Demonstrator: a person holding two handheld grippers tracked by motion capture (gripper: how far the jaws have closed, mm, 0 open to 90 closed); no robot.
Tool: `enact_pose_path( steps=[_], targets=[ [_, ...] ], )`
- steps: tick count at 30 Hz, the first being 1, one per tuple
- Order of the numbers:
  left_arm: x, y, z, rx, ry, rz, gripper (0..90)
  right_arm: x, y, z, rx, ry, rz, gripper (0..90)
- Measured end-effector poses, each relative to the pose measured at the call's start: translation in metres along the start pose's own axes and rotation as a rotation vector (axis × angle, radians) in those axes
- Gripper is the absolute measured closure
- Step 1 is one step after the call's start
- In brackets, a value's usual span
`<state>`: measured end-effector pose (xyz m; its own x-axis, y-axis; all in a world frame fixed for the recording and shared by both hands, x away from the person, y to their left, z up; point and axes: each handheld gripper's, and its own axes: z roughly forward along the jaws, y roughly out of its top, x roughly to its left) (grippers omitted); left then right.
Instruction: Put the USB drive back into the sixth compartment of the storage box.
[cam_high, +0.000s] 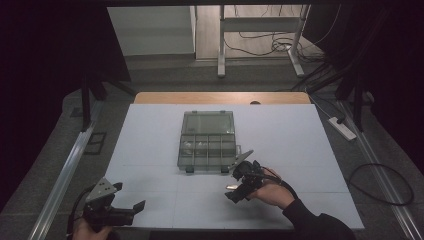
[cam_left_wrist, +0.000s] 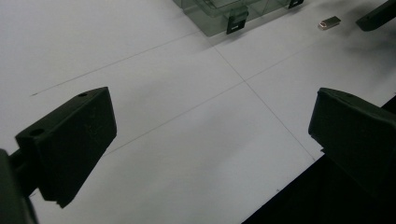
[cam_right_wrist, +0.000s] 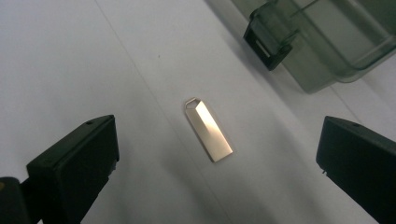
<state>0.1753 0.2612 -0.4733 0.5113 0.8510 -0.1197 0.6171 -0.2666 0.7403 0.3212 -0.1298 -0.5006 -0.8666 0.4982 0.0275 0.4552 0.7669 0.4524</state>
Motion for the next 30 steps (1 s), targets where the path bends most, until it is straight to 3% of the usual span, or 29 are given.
enact_pose_path(
  steps=[12, 16, 18, 20, 22, 26, 30],
  targets=[
    [0.000, 0.000, 0.000, -0.002, -0.006, 0.001, 0.9, 0.003, 0.001, 0.019, 0.094, -0.023, -0.047, 0.0],
    [0.000, 0.000, 0.000, -0.004, -0.008, 0.002, 0.9, 0.005, 0.001, 0.019, 0.100, -0.037, -0.049, 1.0],
    [0.000, 0.000, 0.000, -0.004, -0.008, 0.004, 0.9, 0.006, 0.001, 0.017, 0.094, -0.034, -0.059, 6.0],
    [0.000, 0.000, 0.000, -0.004, -0.007, 0.007, 0.9, 0.006, 0.001, 0.014, 0.092, -0.032, -0.057, 17.4],
    [0.000, 0.000, 0.000, -0.003, -0.008, 0.008, 0.9, 0.004, 0.002, 0.009, 0.087, -0.027, -0.070, 35.9],
    [-0.001, 0.000, 0.000, -0.001, -0.007, 0.012, 0.9, 0.003, 0.002, 0.005, 0.079, -0.018, -0.092, 60.1],
    [-0.001, 0.000, 0.000, -0.001, -0.007, 0.012, 0.9, 0.004, 0.002, 0.004, 0.084, -0.009, -0.113, 70.2]
  ],
)
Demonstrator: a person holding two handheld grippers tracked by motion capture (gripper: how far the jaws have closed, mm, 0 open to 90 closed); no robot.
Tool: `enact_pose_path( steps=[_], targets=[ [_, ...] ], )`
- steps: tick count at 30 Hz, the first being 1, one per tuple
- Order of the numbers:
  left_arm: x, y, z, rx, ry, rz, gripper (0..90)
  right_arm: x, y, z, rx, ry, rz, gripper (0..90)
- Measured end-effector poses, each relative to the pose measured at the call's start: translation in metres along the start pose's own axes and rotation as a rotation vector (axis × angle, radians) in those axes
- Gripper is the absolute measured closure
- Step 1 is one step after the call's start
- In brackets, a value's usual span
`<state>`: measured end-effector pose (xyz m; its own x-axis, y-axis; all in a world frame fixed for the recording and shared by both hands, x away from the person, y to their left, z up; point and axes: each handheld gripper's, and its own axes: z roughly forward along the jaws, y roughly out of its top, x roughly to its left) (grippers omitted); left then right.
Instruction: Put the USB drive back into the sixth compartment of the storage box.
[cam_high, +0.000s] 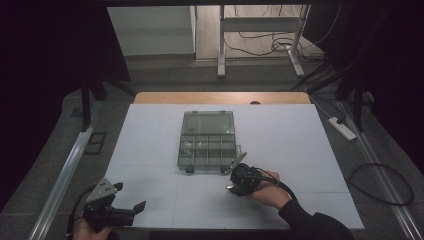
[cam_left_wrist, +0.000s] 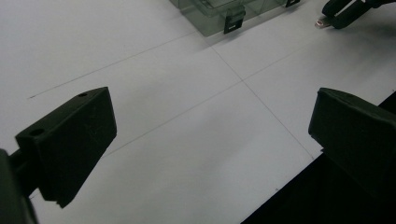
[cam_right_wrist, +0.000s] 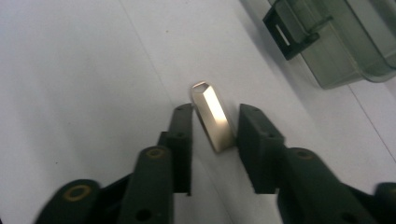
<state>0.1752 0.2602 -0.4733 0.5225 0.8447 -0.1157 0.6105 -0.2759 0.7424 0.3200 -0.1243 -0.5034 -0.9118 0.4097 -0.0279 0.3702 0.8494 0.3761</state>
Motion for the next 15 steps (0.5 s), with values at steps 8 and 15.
enact_pose_path(
  steps=[8, 15],
  targets=[
    [-0.0003, 0.0002, 0.0003, 0.003, 0.001, 0.005, 0.9, -0.0022, 0.0005, -0.0003, 0.001, 0.029, 0.002, 78.5],
    [-0.0004, 0.0003, 0.0004, 0.004, 0.002, 0.006, 1.0, -0.0016, 0.0004, -0.0015, -0.002, 0.016, 0.002, 78.5]
  ],
)
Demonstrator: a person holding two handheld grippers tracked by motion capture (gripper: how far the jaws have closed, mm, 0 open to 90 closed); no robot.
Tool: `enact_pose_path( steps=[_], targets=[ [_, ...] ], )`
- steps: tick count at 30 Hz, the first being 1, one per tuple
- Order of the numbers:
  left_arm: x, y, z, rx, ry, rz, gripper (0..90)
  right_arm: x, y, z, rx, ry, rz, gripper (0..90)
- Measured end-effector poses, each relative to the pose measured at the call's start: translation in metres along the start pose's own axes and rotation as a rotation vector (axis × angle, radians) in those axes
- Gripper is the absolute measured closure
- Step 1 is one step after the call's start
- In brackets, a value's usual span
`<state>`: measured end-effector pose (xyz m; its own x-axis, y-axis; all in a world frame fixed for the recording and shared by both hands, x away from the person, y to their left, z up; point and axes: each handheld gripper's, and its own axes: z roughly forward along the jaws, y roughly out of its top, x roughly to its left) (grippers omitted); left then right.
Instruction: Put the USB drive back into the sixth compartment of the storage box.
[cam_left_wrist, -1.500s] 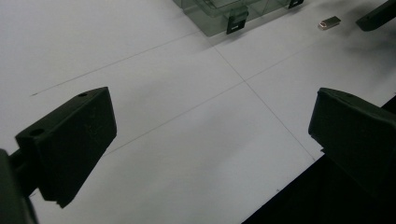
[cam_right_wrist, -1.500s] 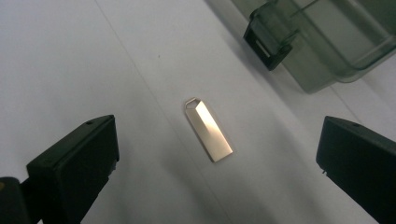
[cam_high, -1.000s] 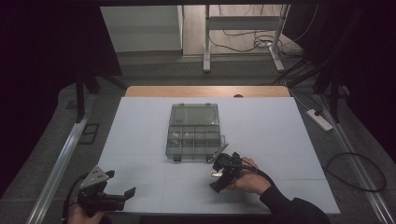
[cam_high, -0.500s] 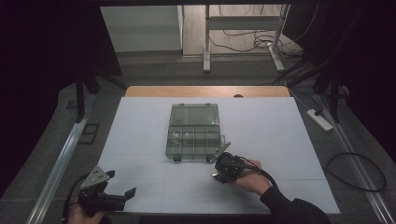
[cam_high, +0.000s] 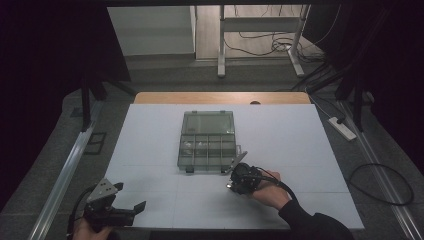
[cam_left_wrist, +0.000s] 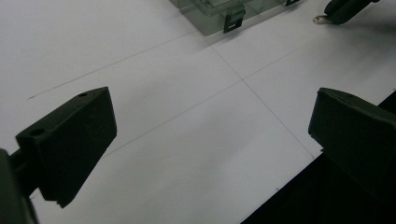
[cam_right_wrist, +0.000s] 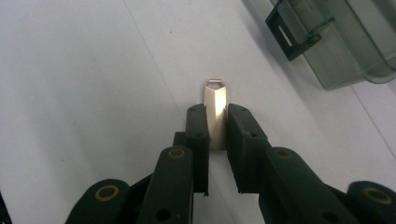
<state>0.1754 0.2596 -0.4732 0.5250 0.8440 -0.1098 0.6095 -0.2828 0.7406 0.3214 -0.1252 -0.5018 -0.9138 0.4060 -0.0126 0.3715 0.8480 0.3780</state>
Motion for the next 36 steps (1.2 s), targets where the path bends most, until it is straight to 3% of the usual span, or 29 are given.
enact_pose_path(
  steps=[9, 26, 36],
  targets=[
    [0.000, 0.000, 0.000, 0.001, 0.000, 0.000, 1.0, 0.000, 0.001, -0.009, -0.055, -0.002, 0.002, 78.5],
    [0.000, 0.000, 0.001, 0.004, 0.000, -0.005, 1.0, -0.002, 0.009, -0.025, -0.159, 0.041, 0.033, 78.5],
    [0.001, 0.000, 0.001, 0.004, -0.001, -0.008, 1.1, -0.003, 0.018, -0.030, -0.195, 0.044, 0.043, 78.5]
  ],
)
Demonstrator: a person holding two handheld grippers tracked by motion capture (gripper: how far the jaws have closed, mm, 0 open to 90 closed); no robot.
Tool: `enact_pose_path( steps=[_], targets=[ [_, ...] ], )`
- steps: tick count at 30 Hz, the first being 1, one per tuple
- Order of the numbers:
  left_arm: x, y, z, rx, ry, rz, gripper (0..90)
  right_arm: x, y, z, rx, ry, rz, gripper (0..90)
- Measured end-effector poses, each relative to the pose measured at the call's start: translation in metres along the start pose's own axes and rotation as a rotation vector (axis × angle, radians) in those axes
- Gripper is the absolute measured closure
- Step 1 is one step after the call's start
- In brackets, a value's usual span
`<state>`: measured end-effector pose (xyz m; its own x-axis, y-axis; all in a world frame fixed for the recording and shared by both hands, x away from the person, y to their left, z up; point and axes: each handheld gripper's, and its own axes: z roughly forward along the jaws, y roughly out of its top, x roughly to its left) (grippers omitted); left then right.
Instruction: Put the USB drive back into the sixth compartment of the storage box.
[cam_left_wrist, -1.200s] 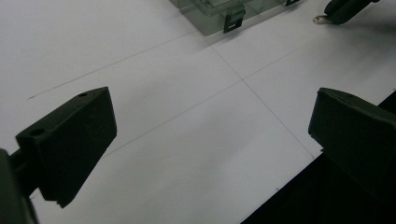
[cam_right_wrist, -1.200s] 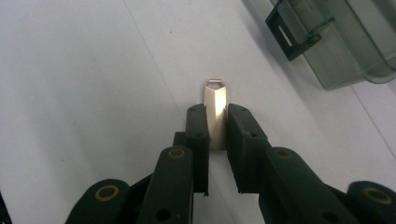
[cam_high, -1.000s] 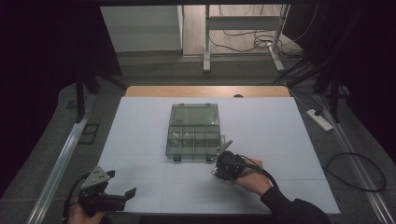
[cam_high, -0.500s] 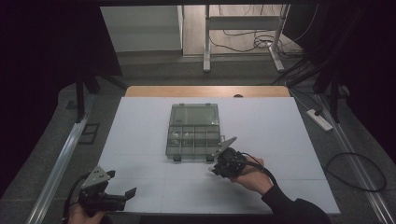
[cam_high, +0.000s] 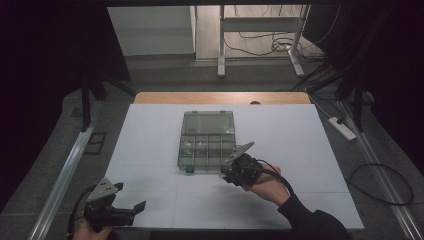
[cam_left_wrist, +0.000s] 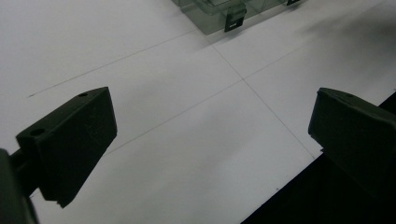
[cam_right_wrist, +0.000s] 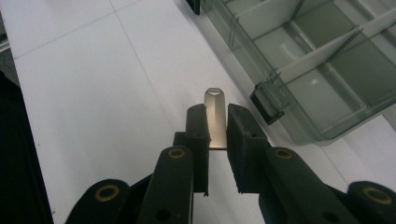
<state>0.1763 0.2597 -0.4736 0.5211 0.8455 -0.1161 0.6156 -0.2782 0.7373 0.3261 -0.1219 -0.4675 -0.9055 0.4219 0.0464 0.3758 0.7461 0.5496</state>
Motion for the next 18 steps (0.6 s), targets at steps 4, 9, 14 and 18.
enact_pose_path(
  steps=[4, 9, 14, 18],
  targets=[
    [0.000, 0.000, 0.000, 0.000, 0.000, 0.000, 1.1, -0.001, 0.004, -0.001, -0.019, 0.000, 0.005, 78.5],
    [0.000, 0.000, 0.000, 0.001, 0.000, -0.001, 1.1, -0.002, 0.009, 0.000, -0.031, -0.005, 0.007, 78.5],
    [0.000, 0.000, 0.000, 0.001, 0.000, -0.001, 1.1, -0.003, 0.014, 0.000, -0.047, -0.009, 0.007, 78.5],
    [0.000, 0.000, 0.000, 0.001, 0.000, -0.002, 1.1, -0.004, 0.020, 0.000, -0.061, -0.010, 0.012, 78.5]
  ],
)
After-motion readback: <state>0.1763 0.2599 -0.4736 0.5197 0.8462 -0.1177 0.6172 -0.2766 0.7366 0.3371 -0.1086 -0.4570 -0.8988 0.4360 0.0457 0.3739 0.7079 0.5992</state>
